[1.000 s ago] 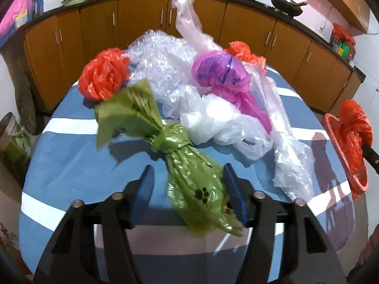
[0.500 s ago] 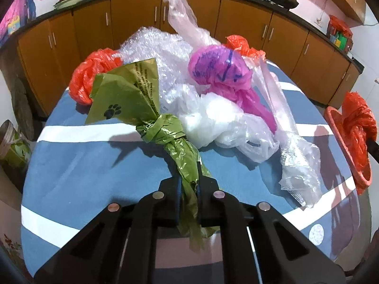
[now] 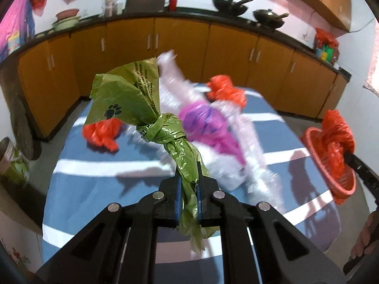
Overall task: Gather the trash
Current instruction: 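Carry both bags over the wastebasket and open both tools to drop them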
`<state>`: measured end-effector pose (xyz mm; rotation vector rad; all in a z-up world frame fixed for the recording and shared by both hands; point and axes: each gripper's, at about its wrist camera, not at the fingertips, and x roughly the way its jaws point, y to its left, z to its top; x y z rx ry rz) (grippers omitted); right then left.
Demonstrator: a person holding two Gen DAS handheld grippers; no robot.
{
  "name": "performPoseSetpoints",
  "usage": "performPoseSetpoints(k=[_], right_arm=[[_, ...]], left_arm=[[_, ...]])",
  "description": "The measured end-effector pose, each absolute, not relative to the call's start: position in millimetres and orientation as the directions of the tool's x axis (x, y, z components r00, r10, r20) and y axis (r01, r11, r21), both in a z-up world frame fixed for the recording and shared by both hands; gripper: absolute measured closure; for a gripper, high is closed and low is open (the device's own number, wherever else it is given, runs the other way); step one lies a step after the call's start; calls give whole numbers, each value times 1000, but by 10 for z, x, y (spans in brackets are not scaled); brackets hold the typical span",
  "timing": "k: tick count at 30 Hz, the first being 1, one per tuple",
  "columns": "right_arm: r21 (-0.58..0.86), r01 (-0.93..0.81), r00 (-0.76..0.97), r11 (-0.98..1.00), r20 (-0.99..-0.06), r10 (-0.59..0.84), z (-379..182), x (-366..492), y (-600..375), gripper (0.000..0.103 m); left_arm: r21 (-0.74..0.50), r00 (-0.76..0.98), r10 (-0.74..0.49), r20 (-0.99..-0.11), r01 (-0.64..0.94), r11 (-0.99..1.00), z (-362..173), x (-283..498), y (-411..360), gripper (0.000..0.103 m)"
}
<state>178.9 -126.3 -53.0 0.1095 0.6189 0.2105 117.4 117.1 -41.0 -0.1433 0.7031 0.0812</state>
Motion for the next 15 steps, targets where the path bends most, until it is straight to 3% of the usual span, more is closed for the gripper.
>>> performPoseSetpoints(k=[15], right_arm=[[123, 19, 854, 992, -518, 48, -340, 1728, -2071, 84]], left_arm=[[-91, 789, -198, -582, 179, 980, -82, 1507, 47, 94]])
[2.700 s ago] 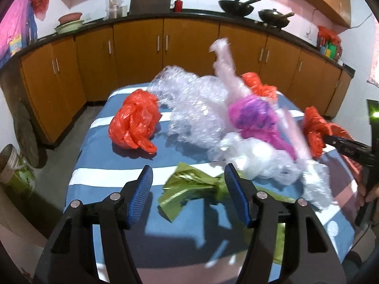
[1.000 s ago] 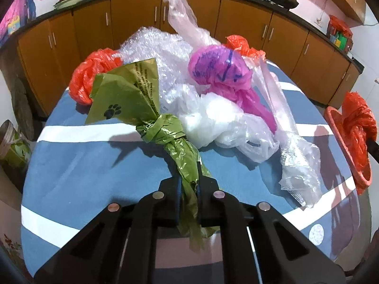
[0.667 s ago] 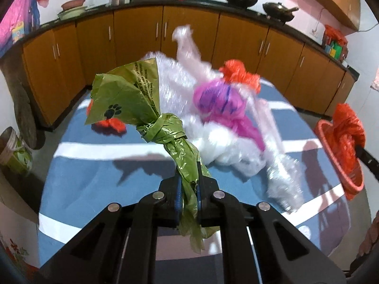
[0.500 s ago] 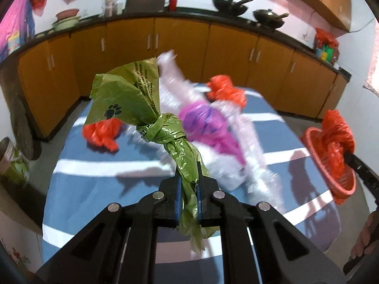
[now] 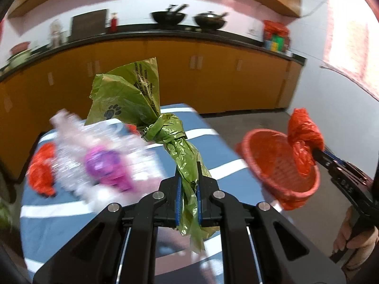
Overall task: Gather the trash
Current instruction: 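Carry both bags over the wastebasket and open both tools to drop them, then close the right tool on the clear plastic bag and lift it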
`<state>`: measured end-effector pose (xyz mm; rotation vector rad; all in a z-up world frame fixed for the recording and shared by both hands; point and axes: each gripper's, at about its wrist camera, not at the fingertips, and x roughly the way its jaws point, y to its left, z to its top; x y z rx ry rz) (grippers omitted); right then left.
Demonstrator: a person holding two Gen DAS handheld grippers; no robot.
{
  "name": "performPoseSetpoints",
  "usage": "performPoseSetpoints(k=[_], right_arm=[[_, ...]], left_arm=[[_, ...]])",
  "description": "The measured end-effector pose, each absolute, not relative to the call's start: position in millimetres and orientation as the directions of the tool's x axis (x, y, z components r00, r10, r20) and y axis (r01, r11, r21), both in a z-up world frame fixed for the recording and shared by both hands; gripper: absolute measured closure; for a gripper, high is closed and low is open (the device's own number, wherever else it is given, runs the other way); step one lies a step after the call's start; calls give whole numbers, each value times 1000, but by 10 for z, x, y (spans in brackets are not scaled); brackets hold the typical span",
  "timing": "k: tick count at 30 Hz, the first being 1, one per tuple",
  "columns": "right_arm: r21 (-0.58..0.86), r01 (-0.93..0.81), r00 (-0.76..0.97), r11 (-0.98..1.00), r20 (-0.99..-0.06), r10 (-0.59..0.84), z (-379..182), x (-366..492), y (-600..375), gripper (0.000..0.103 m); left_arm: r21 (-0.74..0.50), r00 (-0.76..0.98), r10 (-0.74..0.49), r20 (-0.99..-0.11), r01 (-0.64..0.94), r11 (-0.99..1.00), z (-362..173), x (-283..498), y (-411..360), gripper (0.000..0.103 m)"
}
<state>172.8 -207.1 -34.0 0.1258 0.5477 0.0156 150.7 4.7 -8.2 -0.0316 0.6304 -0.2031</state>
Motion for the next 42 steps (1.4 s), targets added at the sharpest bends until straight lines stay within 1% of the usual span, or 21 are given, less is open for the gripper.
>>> performPoseSetpoints(k=[9, 14, 22, 31, 32, 34, 35, 36, 42], right_arm=[[132, 148, 848, 980, -527, -57, -427, 1776, -2687, 84], [139, 188, 840, 972, -535, -86, -516, 1888, -2912, 84], [153, 222, 826, 963, -554, -102, -694, 2080, -3132, 84], [168, 233, 821, 958, -563, -101, -813, 2197, -3230, 82], [175, 231, 820, 957, -565, -95, -827, 2204, -3242, 79], [179, 235, 819, 955, -566, -95, -854, 2202, -3276, 79], [185, 234, 819, 955, -567, -91, -870, 2194, -3291, 75], [187, 235, 818, 954, -568, -90, -873, 2214, -3304, 71], [184, 256, 808, 949, -579, -106, -954, 2127, -3380, 71]], left_arm=[[-71, 737, -347, -579, 379, 923, -126, 1895, -866, 94], [-46, 712, -396, -580, 456, 889, -183, 2058, -1252, 94], [-42, 659, -433, -615, 521, 853, -434, 2342, -1668, 94], [-44, 626, -443, -642, 547, 836, -583, 2509, -1940, 92], [-43, 622, -442, -646, 548, 835, -593, 2519, -1954, 87], [-39, 616, -437, -655, 551, 834, -640, 2534, -2011, 74], [-37, 616, -435, -657, 550, 834, -657, 2536, -1998, 65], [-37, 614, -434, -659, 551, 834, -671, 2543, -2002, 63], [-51, 603, -425, -675, 537, 842, -727, 2547, -1950, 63]])
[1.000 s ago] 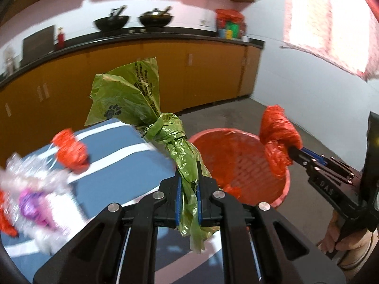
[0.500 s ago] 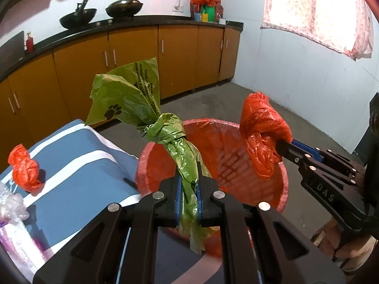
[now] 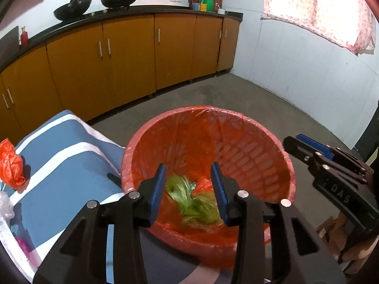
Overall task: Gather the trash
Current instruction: 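Close the right tool on the clear plastic bag and lift it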
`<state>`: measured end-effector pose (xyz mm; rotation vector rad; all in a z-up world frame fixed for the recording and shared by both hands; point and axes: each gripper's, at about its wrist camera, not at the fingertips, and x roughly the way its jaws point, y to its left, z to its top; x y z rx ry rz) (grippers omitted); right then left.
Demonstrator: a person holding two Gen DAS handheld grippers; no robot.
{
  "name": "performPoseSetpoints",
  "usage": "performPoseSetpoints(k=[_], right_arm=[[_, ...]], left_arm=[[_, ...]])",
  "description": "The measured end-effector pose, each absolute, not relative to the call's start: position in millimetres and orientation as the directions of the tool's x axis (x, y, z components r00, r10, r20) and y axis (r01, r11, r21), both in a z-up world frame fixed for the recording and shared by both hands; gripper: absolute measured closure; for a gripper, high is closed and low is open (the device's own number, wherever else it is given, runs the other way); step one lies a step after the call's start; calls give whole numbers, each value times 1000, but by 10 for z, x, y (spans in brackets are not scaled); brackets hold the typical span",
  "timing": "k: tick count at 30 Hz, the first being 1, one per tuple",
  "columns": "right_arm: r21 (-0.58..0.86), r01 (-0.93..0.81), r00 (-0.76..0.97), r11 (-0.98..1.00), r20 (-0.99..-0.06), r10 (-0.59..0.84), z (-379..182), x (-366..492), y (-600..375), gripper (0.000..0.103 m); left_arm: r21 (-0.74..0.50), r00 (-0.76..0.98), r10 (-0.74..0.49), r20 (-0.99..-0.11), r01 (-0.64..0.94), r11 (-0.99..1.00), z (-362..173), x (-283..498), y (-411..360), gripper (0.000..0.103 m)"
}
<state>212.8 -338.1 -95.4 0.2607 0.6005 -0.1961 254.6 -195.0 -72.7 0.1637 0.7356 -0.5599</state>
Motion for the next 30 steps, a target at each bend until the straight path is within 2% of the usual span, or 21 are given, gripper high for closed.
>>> performPoseSetpoints(k=[7, 16, 19, 23, 30], right_arm=[[184, 266, 813, 946, -571, -117, -881, 2075, -3390, 71], [163, 148, 838, 975, -544, -36, -651, 2099, -2887, 65], [175, 74, 838, 982, -545, 34, -597, 2138, -2583, 62], [181, -69, 817, 981, -554, 160, -576, 2178, -1996, 62], [215, -308, 719, 927, -585, 375, -676, 2153, -959, 62]], left_arm=[[-50, 655, -396, -644, 480, 876, -619, 2466, -1647, 63], [-59, 755, -320, -572, 351, 935, -358, 2055, -821, 60], [-56, 796, -256, -549, 271, 961, -302, 1855, -419, 58], [-7, 851, -98, -517, 110, 994, -299, 1592, 189, 55], [33, 843, 141, -519, -144, 989, -457, 1313, 1125, 54]])
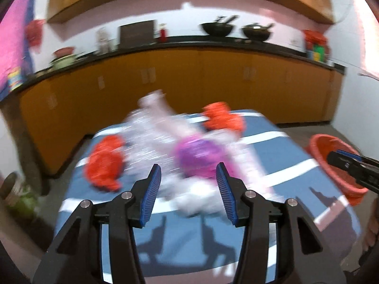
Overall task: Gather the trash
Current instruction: 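Close the right tool on the clear plastic bag and lift it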
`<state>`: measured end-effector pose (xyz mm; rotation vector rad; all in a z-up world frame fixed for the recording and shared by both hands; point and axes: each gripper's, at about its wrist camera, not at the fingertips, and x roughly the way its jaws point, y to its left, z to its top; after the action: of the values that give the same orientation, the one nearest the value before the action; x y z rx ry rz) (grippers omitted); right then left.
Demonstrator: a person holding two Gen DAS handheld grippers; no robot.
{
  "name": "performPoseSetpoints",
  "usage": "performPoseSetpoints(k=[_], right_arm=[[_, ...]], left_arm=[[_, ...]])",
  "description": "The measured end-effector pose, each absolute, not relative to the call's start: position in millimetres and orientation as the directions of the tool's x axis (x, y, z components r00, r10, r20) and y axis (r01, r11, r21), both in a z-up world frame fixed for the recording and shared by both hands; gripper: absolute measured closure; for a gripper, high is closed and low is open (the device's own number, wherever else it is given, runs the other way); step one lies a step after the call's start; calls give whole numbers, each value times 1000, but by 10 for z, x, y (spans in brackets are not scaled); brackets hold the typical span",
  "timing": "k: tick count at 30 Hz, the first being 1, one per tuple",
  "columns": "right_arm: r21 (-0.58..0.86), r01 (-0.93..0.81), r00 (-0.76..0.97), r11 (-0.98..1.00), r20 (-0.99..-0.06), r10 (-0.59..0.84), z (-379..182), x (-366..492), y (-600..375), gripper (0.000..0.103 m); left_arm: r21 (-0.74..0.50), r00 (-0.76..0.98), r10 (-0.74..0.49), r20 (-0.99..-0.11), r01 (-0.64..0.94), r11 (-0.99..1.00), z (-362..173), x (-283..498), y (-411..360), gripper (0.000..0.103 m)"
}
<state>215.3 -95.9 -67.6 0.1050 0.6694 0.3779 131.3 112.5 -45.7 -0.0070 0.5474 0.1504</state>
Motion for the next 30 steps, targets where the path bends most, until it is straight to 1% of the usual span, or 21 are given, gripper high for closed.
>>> performPoseSetpoints(k=[4, 5, 6, 8, 13, 16, 17, 19, 20, 23, 28, 30], right_arm=[[222, -417, 642, 882, -615, 458, -767, 2100, -452, 62], [219, -433, 629, 874, -621, 467, -790, 2080, -370, 60], [212, -454, 612, 866, -632, 476, -826, 2054, -264, 55], [195, -475, 593, 858, -650, 476, -889, 2018, -141, 52], [149, -468, 566, 871, -706, 425, -1092, 2055, 14, 52], [154, -448, 553, 881, -726, 408, -1183, 2106, -9, 52], [153, -441, 548, 884, -734, 401, -1210, 2132, -19, 54], [145, -437, 544, 888, -744, 389, -1239, 2170, -15, 68], [138, -436, 540, 889, -750, 381, -1254, 2196, -16, 79], [130, -422, 548, 897, -752, 367, -1272, 2248, -59, 88], [117, -350, 601, 930, -733, 318, -1215, 2328, -228, 91], [120, -306, 624, 944, -724, 294, -1183, 2367, -342, 91]], left_arm=[[4, 821, 198, -536, -232, 973, -536, 1168, 1490, 54], [-6, 815, 207, -541, -250, 968, -558, 1128, 1559, 54], [-13, 812, 211, -544, -260, 966, -574, 1079, 1598, 53], [-23, 804, 217, -554, -276, 961, -610, 1019, 1687, 53], [-40, 798, 212, -564, -283, 958, -636, 955, 1788, 53], [-41, 799, 203, -566, -273, 961, -629, 989, 1783, 52], [-41, 800, 200, -566, -270, 962, -648, 974, 1802, 52], [-41, 800, 189, -570, -257, 966, -669, 995, 1773, 51], [-43, 800, 183, -572, -252, 967, -683, 999, 1759, 50], [-54, 799, 158, -581, -231, 971, -725, 1048, 1722, 50], [-56, 798, 115, -592, -183, 982, -755, 1155, 1583, 47], [-54, 799, 95, -594, -157, 986, -756, 1206, 1505, 43]])
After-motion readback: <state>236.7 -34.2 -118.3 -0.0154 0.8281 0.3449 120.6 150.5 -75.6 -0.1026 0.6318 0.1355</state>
